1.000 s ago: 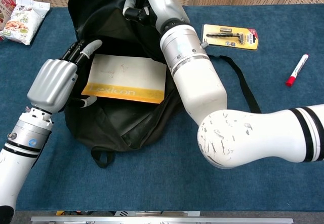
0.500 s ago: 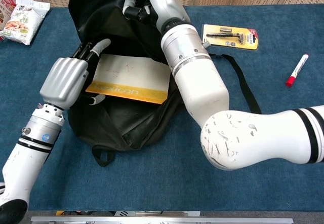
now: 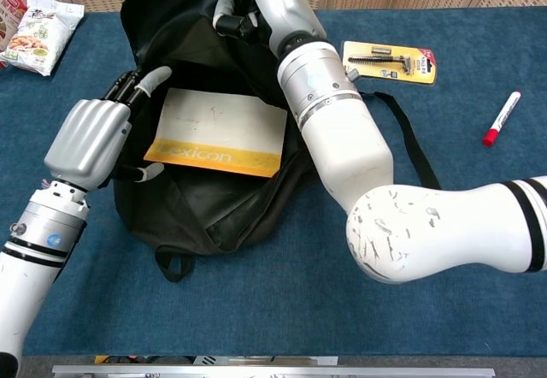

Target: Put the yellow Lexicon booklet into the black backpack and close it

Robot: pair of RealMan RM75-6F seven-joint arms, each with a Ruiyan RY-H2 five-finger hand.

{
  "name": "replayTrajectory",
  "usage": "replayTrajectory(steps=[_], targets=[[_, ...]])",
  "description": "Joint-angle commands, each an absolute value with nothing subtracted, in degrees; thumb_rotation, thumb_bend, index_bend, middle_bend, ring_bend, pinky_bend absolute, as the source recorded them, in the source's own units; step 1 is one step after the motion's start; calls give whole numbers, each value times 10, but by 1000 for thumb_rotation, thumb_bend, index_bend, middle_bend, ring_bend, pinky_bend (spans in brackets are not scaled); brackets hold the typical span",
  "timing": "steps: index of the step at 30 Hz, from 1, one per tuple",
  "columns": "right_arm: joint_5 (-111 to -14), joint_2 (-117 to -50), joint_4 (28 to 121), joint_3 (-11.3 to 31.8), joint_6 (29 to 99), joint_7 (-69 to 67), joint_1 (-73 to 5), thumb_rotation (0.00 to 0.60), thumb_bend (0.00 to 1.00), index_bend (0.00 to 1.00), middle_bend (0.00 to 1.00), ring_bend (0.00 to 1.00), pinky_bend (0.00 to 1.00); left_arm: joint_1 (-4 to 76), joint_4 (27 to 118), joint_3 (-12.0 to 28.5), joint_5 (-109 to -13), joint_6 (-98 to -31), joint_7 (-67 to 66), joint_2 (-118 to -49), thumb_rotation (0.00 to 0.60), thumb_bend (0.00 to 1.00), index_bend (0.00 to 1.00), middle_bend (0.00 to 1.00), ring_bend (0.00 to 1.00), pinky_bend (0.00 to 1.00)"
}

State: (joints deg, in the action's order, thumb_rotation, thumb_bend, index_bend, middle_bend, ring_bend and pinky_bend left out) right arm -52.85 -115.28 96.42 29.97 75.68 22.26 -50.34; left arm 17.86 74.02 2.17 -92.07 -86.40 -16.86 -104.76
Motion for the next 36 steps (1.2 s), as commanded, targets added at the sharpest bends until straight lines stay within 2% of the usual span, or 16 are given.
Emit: replayTrajectory(steps=[1, 10, 25, 31, 36], targets=[[-530, -1149, 964, 296, 753, 222, -501, 600, 859, 612, 541, 595, 846, 165, 766, 13, -924, -875, -177, -1027, 600, 76, 18, 39, 75, 380], [-531, -1117, 988, 277, 736, 225, -488, 600, 829, 610, 510, 552, 826, 143, 786, 7, -918, -887, -173, -982, 600, 76, 18, 39, 75, 380], [-523, -1087, 1020, 239, 699, 235, -484, 600, 685, 462, 437, 420, 683, 116, 827, 17, -875, -877, -174, -925, 600, 76, 10, 38, 75, 380], [-505, -1059, 1055, 217, 671, 254, -485, 600, 567, 358, 377, 336, 568, 114, 855, 32, -846, -862, -187, -893, 600, 76, 10, 20, 75, 380], [-493, -1035, 1083, 207, 650, 260, -488, 600, 392, 231, 310, 257, 464, 112, 871, 39, -836, -859, -191, -876, 600, 76, 10, 20, 75, 380]])
